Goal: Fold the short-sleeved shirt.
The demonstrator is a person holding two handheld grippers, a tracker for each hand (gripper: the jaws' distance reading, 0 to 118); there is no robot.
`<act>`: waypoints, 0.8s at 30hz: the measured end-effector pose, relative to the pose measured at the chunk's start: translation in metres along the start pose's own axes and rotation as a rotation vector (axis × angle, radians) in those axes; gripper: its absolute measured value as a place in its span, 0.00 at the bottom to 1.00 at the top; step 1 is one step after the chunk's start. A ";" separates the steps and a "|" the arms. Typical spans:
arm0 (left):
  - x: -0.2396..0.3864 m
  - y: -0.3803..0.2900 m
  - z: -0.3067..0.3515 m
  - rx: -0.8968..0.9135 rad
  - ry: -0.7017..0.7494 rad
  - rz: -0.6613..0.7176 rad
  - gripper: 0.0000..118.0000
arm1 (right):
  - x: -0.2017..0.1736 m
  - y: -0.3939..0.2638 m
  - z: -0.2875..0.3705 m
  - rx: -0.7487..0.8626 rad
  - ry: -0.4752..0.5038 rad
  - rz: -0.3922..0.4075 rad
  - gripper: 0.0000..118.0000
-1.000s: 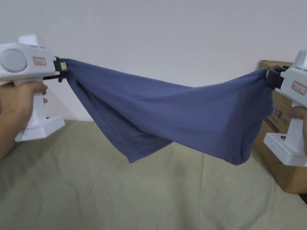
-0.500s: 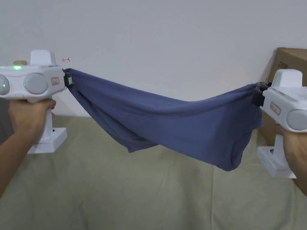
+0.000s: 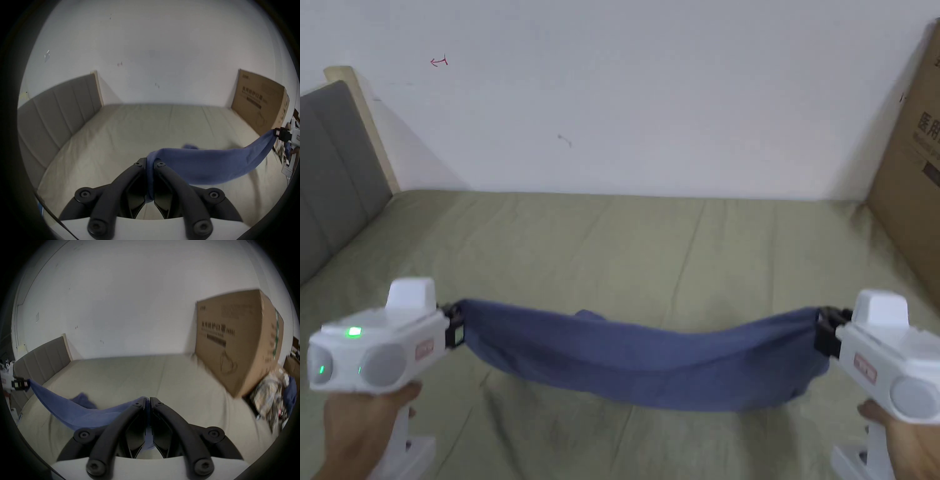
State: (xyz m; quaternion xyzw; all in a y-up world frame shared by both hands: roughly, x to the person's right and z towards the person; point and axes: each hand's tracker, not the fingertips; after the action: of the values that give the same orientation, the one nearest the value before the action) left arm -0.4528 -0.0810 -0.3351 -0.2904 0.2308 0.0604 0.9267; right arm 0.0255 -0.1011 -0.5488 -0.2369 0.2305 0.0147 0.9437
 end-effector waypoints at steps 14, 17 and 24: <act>-0.049 -0.196 0.122 -0.225 0.022 0.131 0.05 | 0.038 -0.161 0.163 -0.194 0.007 -0.186 0.03; -0.046 -0.225 0.149 -0.257 0.025 0.126 0.05 | 0.034 -0.189 0.192 -0.238 -0.003 -0.190 0.03; -0.049 -0.269 0.185 -0.313 0.037 0.121 0.05 | 0.029 -0.237 0.236 -0.325 -0.046 -0.274 0.03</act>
State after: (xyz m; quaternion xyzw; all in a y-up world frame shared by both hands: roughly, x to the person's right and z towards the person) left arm -0.3577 -0.1972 -0.0413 -0.4177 0.2529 0.1460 0.8604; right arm 0.1850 -0.2071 -0.2728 -0.4149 0.1692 -0.0715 0.8911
